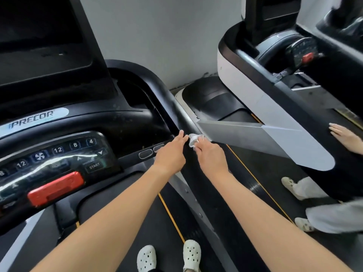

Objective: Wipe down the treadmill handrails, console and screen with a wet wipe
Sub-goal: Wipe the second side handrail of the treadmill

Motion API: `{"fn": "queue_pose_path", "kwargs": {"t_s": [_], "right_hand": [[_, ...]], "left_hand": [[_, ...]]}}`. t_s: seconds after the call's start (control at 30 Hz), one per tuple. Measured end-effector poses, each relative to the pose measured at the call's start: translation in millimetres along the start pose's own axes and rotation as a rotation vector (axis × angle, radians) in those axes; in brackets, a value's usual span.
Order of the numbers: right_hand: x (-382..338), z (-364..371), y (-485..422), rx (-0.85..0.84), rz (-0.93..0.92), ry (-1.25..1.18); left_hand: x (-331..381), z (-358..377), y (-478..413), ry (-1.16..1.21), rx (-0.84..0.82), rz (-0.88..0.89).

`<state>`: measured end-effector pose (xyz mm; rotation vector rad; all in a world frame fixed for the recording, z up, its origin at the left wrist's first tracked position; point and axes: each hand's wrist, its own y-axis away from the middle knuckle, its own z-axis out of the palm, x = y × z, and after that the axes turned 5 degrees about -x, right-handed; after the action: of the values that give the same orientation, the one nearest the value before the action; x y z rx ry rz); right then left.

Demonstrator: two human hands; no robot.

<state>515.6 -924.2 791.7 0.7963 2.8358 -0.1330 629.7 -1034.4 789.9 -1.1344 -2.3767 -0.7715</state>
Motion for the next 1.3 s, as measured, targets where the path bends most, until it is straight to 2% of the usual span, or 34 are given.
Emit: {"fn": "queue_pose_path", "kwargs": {"t_s": [0.1, 0.23, 0.37, 0.43, 0.5, 0.67, 0.83, 0.97, 1.13, 1.23, 1.3], "right_hand": [[-14.6, 2.5, -8.0, 0.023, 0.026, 0.003], [-5.5, 1.7, 14.7, -0.011, -0.052, 0.031], [6.9, 3.7, 35.1, 0.046, -0.12, 0.07], [7.2, 11.9, 24.7, 0.074, -0.114, 0.159], [-0.6, 17.5, 6.8, 0.03, -0.061, 0.202], [-7.4, 22.8, -5.9, -0.003, -0.071, 0.137], [8.3, 13.8, 25.9, 0.061, -0.151, 0.114], [0.0, 9.5, 7.0, 0.087, -0.091, 0.145], [-11.3, 10.4, -20.1, -0.04, -0.046, -0.005], [-6.6, 6.9, -8.4, 0.005, -0.175, 0.056], [-0.4, 0.3, 11.0, 0.01, -0.188, 0.061]], "left_hand": [[-2.7, -2.8, -1.4, -0.037, -0.013, 0.021], [-6.9, -2.2, -2.6, -0.076, -0.01, 0.043], [-8.3, 1.2, -3.8, -0.103, 0.0, 0.054], [-7.5, 1.5, -3.5, -0.11, 0.007, 0.057], [-6.3, 1.0, -3.3, -0.106, 0.007, 0.049], [-6.8, -1.2, -4.7, -0.114, 0.008, 0.056], [-8.5, 0.0, -6.3, -0.143, 0.0, 0.058], [-8.6, 2.5, -6.2, -0.153, 0.023, 0.062], [-8.2, 1.1, -3.6, -0.164, 0.05, 0.073], [-7.6, 1.2, -3.3, -0.158, 0.052, 0.067], [-5.7, 1.2, -2.6, -0.165, 0.044, 0.06]]}}
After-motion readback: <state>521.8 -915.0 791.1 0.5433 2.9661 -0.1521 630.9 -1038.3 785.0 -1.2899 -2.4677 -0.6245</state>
